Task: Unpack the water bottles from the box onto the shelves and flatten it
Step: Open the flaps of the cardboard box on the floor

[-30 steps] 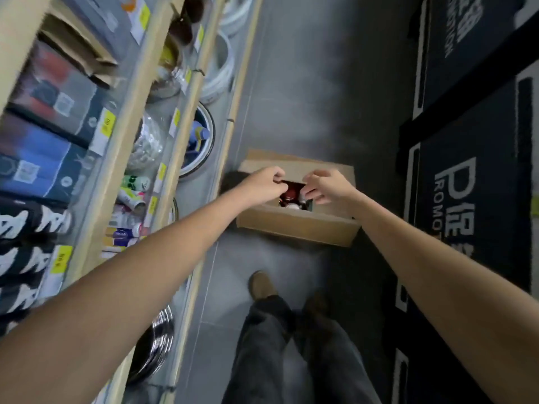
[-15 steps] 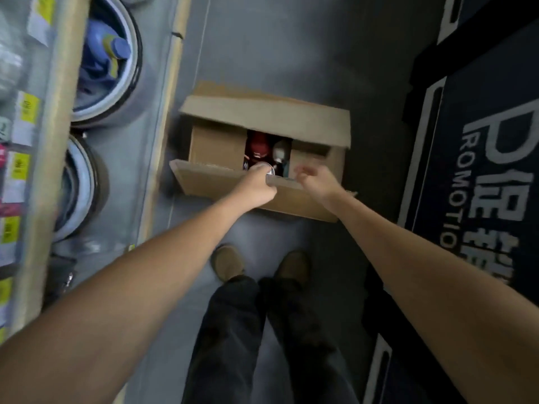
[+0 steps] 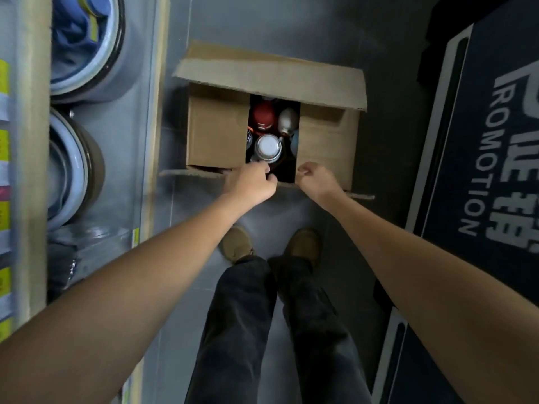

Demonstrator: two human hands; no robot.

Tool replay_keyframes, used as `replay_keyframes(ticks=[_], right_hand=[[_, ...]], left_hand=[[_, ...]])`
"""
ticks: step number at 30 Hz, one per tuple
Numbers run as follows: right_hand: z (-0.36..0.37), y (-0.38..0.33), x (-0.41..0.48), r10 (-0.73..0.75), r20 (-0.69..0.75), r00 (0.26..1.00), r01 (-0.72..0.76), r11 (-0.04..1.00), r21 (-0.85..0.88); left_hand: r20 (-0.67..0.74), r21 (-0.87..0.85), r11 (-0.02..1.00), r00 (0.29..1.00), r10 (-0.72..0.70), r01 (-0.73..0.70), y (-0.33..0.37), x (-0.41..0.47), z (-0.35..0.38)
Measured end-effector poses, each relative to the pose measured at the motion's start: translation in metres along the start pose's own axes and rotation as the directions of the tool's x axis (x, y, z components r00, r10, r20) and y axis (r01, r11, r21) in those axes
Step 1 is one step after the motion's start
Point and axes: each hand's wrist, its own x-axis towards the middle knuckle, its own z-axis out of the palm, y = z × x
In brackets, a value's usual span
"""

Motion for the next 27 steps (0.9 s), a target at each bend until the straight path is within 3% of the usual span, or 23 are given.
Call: replay_keyframes(ticks=[4, 8, 14, 19, 27], right_hand=[[0.025, 0.010, -0.007, 0.069, 0.086, 0.994, -0.075, 0.995, 0.072], [0.057, 0.027, 0.007, 0.167, 0.143, 0.976, -0.194, 0.960, 0.203], [0.086, 0.049, 0.042, 0.239, 0.138, 0.961, -0.265, 0.939, 0.220], [0.083, 0.048, 0.071, 0.239, 0.056, 0.970, -0.240, 0.881, 0.407], [0.065, 0.029, 0.062, 0.193, 0.069, 0.979, -0.205, 0.899, 0.388]], left_hand=[[0.218, -0.157, 0.974, 0.968, -0.128, 0.164, -0.021, -0.014, 0.016], [0.317, -0.238, 0.925, 0.924, -0.214, 0.296, -0.049, 0.002, 0.048], [0.350, -0.326, 0.861, 0.896, -0.273, 0.390, -0.070, 0.036, 0.089], [0.347, -0.579, 0.693, 0.899, -0.268, 0.430, -0.071, 0.070, 0.093], [0.329, -0.490, 0.807, 0.927, -0.179, 0.329, -0.066, 0.073, 0.076]])
